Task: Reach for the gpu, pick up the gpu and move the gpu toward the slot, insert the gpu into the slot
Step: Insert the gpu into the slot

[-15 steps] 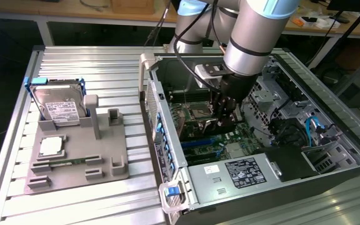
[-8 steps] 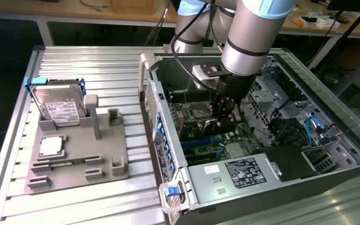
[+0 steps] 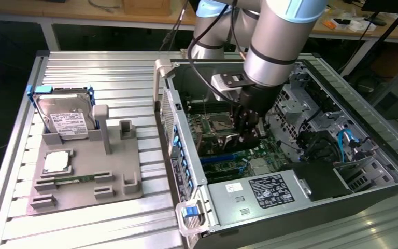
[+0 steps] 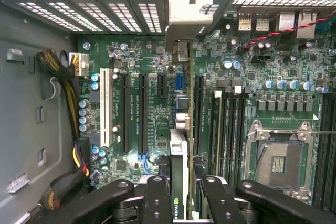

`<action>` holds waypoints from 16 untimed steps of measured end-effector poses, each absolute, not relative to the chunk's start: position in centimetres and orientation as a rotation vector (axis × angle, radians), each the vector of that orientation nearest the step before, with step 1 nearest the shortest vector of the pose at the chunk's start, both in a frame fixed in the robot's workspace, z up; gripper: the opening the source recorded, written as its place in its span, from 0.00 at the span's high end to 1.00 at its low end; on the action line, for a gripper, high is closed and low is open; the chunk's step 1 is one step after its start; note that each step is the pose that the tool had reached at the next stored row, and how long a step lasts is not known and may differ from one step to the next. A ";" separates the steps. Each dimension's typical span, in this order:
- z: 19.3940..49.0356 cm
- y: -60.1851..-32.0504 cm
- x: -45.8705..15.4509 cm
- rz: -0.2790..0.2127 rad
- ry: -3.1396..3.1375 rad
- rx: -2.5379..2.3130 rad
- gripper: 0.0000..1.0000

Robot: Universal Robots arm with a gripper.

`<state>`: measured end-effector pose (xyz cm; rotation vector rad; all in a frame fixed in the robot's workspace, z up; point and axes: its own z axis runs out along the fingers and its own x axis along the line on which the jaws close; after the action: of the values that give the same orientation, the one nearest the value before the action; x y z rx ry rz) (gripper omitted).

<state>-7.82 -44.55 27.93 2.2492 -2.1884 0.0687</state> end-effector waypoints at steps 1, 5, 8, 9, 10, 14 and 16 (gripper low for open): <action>27.9 -44.6 -7.9 0.069 -2.188 2.249 0.73; 27.9 -44.6 -8.3 0.069 -2.188 2.249 0.73; 27.8 -44.6 -8.5 0.069 -2.188 2.249 0.73; 27.7 -44.6 -8.6 0.069 -2.188 2.249 0.73; 27.7 -44.6 -8.7 0.069 -2.188 2.249 0.73; 27.5 -44.7 -9.0 0.069 -2.188 2.249 0.73; 27.3 -44.7 -9.1 0.069 -2.188 2.249 0.73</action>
<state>-9.13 -44.67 27.33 2.2493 -2.1882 0.0686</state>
